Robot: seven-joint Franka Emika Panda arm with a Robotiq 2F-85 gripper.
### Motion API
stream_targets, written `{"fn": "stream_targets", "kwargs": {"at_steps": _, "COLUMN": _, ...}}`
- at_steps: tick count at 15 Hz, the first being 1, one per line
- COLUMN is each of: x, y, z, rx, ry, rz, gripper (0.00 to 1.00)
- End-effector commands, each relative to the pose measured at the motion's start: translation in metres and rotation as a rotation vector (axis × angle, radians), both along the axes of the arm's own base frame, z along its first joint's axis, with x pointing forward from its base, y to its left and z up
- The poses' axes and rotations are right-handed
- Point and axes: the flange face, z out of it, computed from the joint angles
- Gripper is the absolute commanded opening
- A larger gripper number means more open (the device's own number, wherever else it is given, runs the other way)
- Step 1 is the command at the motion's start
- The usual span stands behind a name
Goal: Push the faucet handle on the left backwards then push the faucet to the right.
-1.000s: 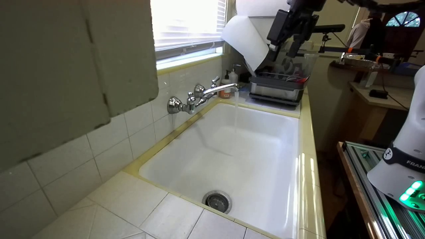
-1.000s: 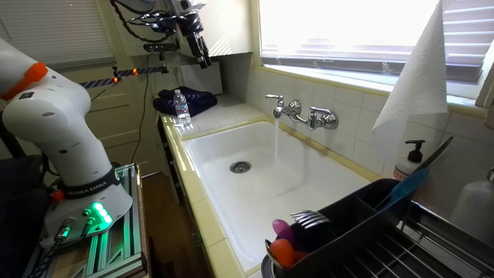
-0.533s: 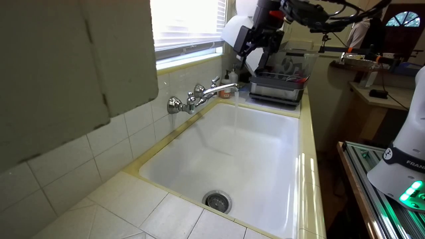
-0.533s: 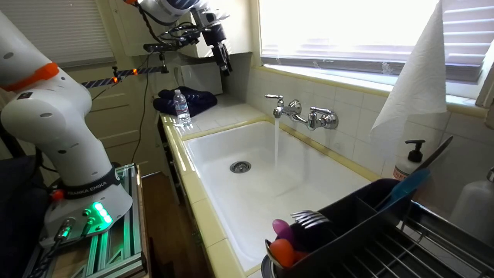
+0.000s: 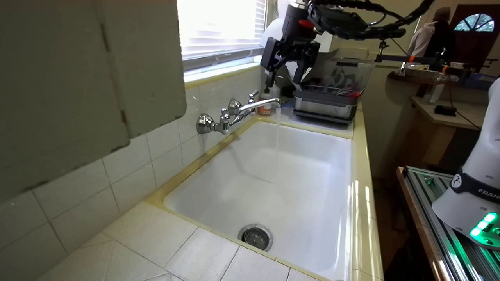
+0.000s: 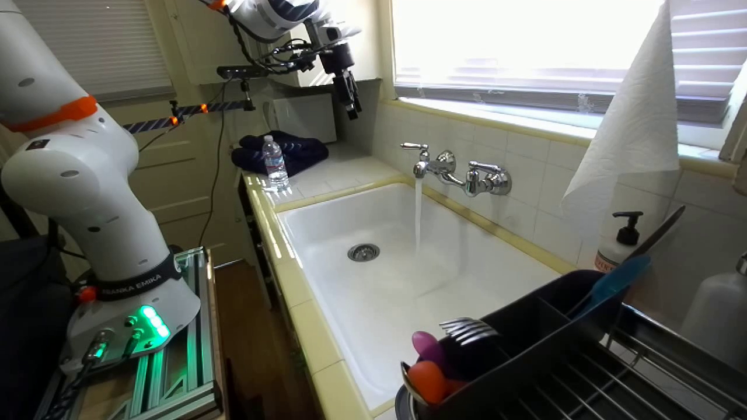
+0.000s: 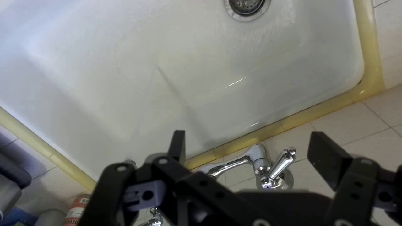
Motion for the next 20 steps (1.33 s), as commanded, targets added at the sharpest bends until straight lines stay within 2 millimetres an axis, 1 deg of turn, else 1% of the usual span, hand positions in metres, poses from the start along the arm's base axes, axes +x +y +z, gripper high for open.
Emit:
{"fn": "stream_targets", "kwargs": {"at_steps": 1, "x": -0.002, "y": -0.004, "z": -0.004, "rx": 0.000, "ry": -0.016, "rz": -0.026, "gripper": 1.00}}
{"fn": "stream_targets", "kwargs": {"at_steps": 3, "x": 0.006, "y": -0.011, "z": -0.011, "rx": 0.017, "ry": -0.036, "rz": -0.078, "gripper": 1.00}}
{"fn": "stream_targets", "kwargs": {"at_steps": 6, "x": 0.023, "y": -0.024, "z": -0.016, "rx": 0.029, "ry": -0.073, "rz": -0.097, "gripper": 1.00}}
{"fn": "stream_targets", "kwargs": {"at_steps": 9, "x": 0.042, "y": -0.036, "z": -0.027, "rx": -0.004, "ry": -0.093, "rz": -0.079, "gripper": 1.00}}
{"fn": "stream_targets", "kwargs": {"at_steps": 13, "x": 0.069, "y": -0.043, "z": -0.041, "rx": -0.028, "ry": -0.098, "rz": -0.021, "gripper": 1.00}}
{"fn": "stream_targets", "kwargs": {"at_steps": 16, "x": 0.089, "y": -0.042, "z": -0.050, "rx": -0.019, "ry": -0.107, "rz": 0.009, "gripper": 1.00}}
{"fn": "stream_targets", "kwargs": {"at_steps": 20, "x": 0.112, "y": -0.031, "z": -0.061, "rx": -0.008, "ry": -0.111, "rz": 0.061, "gripper": 1.00}}
